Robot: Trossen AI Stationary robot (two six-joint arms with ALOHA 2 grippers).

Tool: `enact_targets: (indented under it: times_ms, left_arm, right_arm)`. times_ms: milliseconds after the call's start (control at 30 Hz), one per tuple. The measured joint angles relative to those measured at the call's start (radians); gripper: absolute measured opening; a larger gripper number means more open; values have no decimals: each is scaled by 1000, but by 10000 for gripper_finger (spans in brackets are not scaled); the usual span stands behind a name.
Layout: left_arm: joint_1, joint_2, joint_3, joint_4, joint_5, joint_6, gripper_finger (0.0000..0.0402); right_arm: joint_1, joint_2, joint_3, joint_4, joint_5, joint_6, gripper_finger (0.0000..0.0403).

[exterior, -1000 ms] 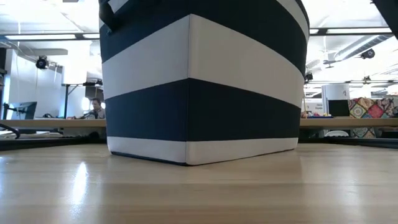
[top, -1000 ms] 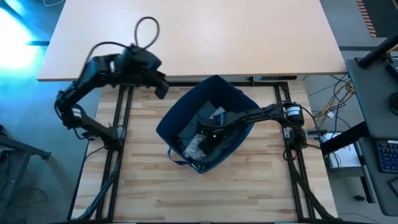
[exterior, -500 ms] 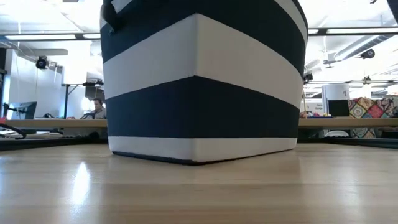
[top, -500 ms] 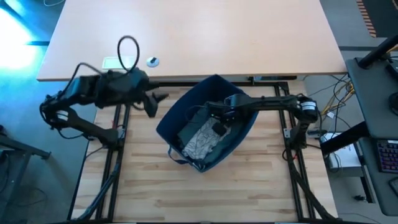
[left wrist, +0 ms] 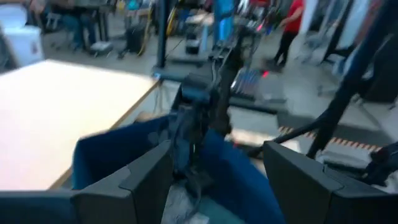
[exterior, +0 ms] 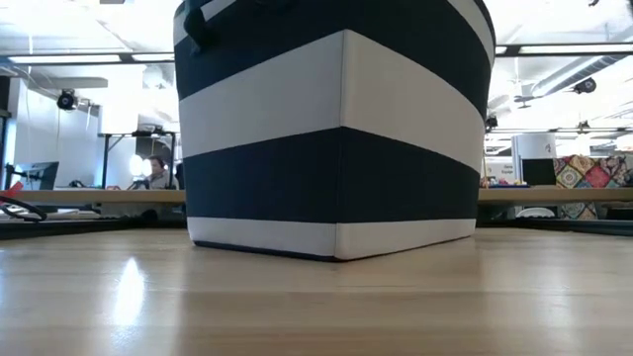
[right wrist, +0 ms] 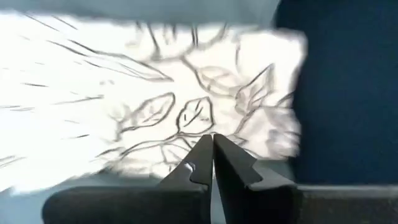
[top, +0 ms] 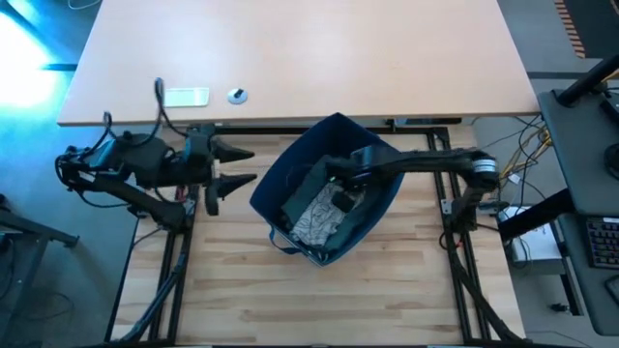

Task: Fold Laundry from Bin
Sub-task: Put the folded clothes into the blue laundry basket, then move the blue laundry basket out of the table

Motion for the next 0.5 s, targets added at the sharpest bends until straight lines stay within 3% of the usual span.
enact_targets:
  times_ms: [133, 267, 367, 500]
  left_arm:
    - [-53, -21, -52, 165, 0, 67, 231]
    - [-122, -22, -136, 361, 5, 172, 231]
    - [-157, -33, -177, 410, 5, 187, 231]
    - [-172, -71, -221, 418, 7, 181, 231]
  right_arm:
    - [60, -166, 16, 106, 6, -99, 9]
    - [164, -352, -47, 408, -11, -212, 9]
    - [225, -479, -115, 611, -53, -284, 9]
    - [265, -660, -218, 710, -91, -290, 9]
